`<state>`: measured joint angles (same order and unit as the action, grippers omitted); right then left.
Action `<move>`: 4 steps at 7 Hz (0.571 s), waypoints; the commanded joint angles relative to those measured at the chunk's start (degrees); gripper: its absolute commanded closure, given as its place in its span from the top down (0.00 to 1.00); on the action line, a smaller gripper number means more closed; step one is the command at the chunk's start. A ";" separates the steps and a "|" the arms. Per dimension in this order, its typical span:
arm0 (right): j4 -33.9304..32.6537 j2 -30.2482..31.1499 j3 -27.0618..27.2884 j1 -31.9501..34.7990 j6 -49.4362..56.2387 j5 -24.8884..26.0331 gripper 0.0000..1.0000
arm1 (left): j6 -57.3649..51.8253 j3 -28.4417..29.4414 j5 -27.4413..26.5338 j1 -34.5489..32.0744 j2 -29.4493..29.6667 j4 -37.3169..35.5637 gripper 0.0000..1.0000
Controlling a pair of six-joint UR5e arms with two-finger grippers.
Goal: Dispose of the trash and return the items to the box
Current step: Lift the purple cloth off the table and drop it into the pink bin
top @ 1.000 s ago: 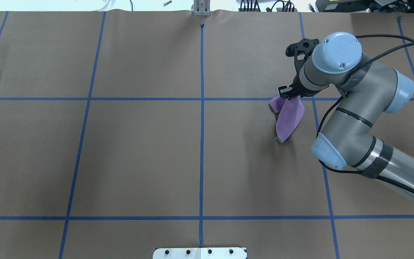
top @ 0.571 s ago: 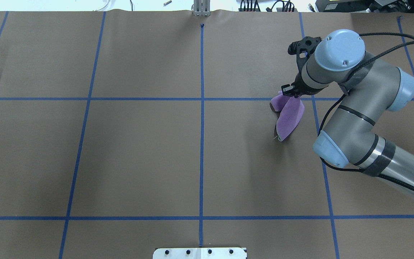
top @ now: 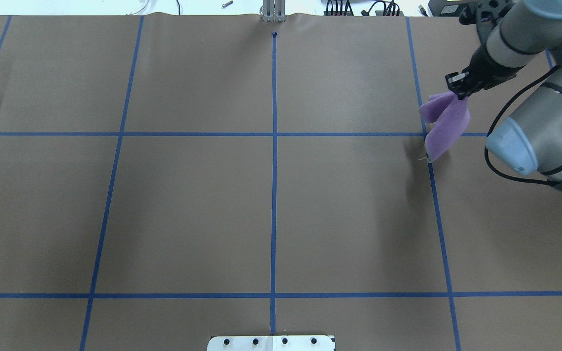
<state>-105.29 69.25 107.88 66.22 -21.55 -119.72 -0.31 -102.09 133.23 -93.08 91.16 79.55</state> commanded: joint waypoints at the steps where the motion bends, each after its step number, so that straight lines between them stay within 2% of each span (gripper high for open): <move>1: -7.01 6.82 2.59 12.37 21.08 -3.40 0.00 | 0.04 0.66 0.01 0.00 0.33 0.16 0.99; 2: -10.07 10.61 3.47 19.40 32.43 -6.46 0.00 | 0.04 0.58 0.01 0.00 0.50 0.08 0.99; 4: -13.00 17.82 3.48 28.92 50.12 -6.41 0.00 | -0.05 0.49 0.01 0.00 0.42 0.16 0.99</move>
<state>-116.91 82.90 111.47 89.34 17.99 -126.12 -0.28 -101.54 133.24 -93.07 91.62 79.65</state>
